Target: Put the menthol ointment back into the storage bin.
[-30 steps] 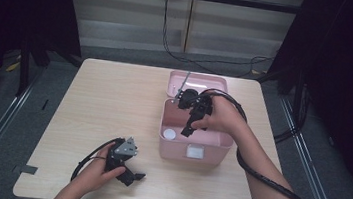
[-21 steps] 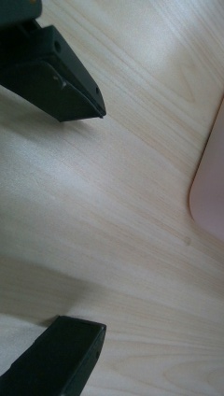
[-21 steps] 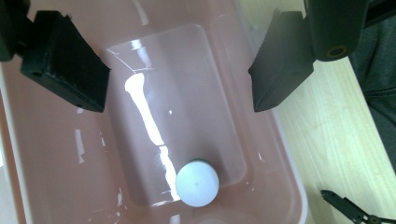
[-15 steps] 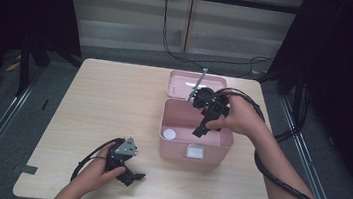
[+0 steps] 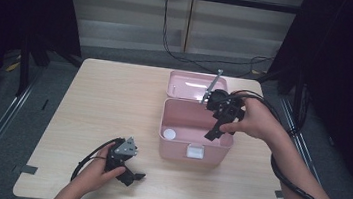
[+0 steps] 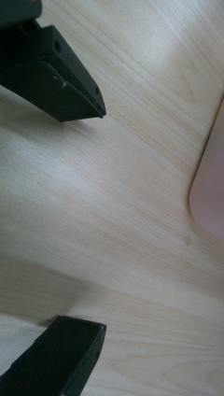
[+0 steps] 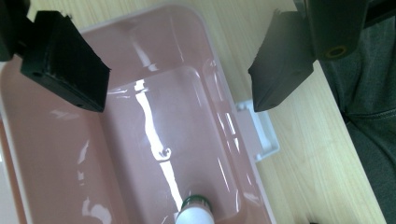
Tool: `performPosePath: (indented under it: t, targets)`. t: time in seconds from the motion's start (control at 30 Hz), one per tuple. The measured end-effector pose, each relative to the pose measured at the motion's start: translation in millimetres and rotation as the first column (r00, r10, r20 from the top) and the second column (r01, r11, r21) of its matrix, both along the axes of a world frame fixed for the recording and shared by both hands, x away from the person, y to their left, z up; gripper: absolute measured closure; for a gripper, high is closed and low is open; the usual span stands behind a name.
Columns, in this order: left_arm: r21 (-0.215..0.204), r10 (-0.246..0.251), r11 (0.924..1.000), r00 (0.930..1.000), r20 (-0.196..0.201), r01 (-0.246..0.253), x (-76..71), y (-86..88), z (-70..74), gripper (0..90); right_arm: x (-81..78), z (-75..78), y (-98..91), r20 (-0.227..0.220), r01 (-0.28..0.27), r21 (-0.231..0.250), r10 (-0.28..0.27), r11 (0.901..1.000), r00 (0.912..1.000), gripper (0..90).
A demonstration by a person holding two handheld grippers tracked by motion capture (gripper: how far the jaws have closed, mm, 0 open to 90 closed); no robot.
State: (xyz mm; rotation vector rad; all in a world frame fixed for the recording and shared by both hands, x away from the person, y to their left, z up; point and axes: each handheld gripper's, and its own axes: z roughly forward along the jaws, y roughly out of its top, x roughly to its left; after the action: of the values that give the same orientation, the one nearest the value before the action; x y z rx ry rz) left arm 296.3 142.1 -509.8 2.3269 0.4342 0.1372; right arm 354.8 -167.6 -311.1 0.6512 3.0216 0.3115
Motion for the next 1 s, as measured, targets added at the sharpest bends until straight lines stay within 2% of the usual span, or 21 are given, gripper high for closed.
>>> performPosePath:
  t: [0.4,1.0]
  targets:
    - [0.001,0.0,1.0,1.0,0.0,0.0,0.0,0.0,0.0,0.0,-13.0,4.3,-27.5,-0.01,0.015,-0.017,-0.015,0.9997,0.9998,19.4]
    - [-0.001,0.001,1.0,1.0,0.001,-0.001,-0.1,-0.1,-0.1,0.0,-29.0,1.7,-56.5,-0.009,0.047,-0.014,-0.047,0.9988,0.9989,19.3]
